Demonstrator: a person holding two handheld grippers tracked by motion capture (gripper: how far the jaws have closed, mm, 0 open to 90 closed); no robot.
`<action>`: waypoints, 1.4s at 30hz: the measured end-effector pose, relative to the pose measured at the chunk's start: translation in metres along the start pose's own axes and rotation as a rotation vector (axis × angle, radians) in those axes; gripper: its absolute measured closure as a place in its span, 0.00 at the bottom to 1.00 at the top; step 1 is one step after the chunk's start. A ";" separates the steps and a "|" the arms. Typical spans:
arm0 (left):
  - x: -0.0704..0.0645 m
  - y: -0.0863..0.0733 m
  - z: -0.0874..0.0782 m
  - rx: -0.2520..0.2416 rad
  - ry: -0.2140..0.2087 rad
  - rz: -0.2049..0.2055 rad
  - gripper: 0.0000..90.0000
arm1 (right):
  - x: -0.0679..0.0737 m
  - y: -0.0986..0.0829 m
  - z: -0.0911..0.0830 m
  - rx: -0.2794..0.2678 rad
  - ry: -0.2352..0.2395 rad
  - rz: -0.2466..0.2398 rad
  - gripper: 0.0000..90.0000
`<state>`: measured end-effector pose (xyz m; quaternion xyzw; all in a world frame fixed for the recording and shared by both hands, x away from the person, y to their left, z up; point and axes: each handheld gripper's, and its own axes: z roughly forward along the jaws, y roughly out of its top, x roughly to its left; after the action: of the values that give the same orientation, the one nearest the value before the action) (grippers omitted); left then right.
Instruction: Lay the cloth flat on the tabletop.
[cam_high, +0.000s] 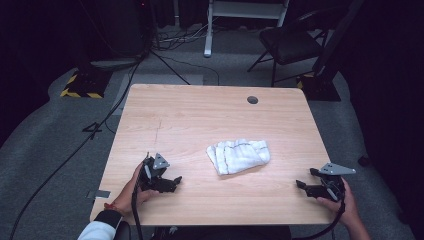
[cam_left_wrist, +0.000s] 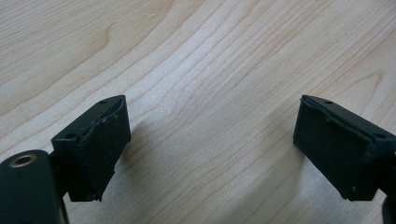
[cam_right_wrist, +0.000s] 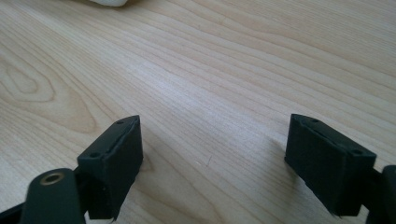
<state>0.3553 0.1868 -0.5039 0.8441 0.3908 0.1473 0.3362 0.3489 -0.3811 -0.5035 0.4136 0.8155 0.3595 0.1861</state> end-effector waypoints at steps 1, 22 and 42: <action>0.001 0.000 0.000 0.001 -0.006 0.010 0.12 | 0.000 0.000 0.000 -0.001 0.001 -0.001 0.22; 0.006 0.064 0.038 -0.032 -0.152 0.155 0.24 | 0.025 0.058 0.010 -0.012 0.012 -0.149 0.44; -0.010 0.121 0.100 0.010 -0.258 0.244 0.57 | 0.068 0.114 0.080 -0.034 0.043 -0.188 0.52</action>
<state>0.4678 0.0778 -0.4945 0.8988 0.2400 0.0753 0.3590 0.4183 -0.2463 -0.4733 0.3241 0.8483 0.3631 0.2086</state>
